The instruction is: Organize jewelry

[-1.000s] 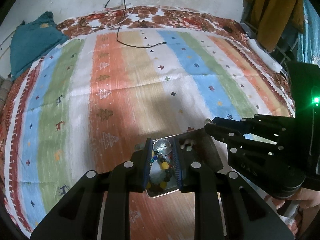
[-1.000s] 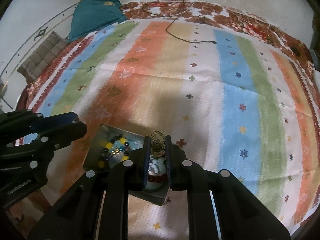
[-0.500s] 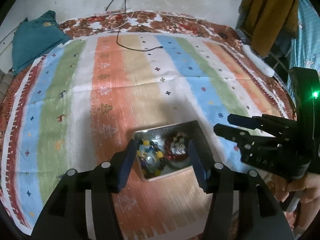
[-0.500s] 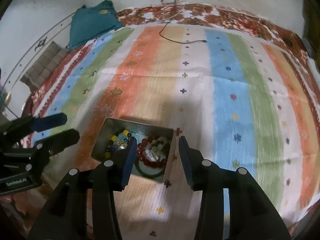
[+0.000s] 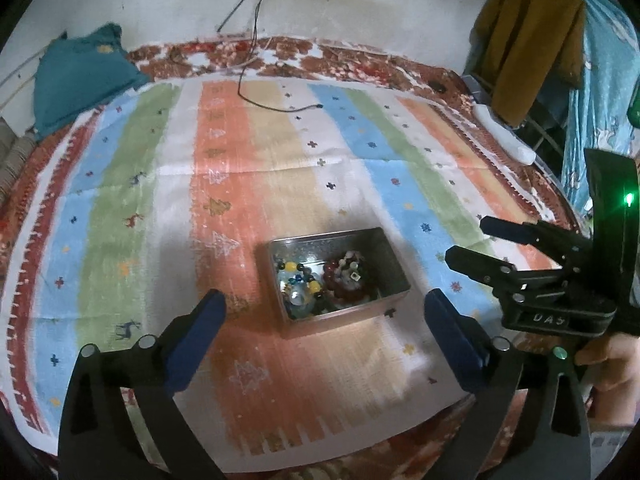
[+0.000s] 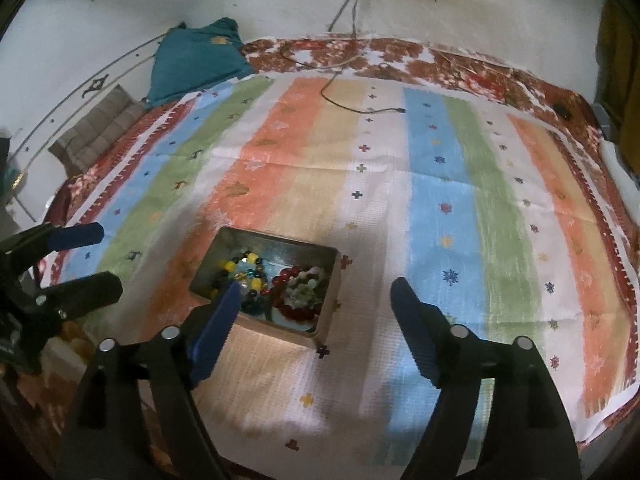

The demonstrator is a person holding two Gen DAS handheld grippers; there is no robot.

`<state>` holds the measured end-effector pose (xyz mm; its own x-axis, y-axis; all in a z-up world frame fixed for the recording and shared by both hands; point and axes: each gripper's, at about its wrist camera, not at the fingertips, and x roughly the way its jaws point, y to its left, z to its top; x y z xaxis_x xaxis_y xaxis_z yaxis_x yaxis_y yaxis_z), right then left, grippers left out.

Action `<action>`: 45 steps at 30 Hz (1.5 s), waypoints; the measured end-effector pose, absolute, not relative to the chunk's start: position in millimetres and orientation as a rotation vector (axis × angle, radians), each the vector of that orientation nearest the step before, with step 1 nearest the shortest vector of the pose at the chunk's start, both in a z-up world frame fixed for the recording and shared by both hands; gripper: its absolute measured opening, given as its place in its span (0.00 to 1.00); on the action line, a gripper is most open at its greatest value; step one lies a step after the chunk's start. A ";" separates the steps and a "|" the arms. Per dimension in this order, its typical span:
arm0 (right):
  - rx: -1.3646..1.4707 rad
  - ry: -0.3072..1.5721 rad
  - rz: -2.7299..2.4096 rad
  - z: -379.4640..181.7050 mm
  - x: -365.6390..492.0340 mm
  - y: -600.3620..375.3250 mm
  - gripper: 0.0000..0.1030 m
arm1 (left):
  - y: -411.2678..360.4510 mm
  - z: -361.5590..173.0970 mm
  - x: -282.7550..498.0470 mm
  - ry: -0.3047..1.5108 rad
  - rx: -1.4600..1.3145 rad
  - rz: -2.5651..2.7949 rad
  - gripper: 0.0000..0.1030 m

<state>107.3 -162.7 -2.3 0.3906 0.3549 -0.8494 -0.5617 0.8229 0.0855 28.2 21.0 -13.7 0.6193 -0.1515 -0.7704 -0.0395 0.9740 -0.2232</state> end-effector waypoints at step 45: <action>-0.163 0.911 0.647 19.9 66.7 -182.8 0.95 | 1.8 -1.5 4.6 0.776 -0.082 0.026 0.95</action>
<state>66.7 -182.8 19.9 0.4395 0.4514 -0.7766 -0.5846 0.8001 0.1342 4.6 1.8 -1.5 0.7138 -0.0065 -0.7003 -0.0542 0.9964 -0.0645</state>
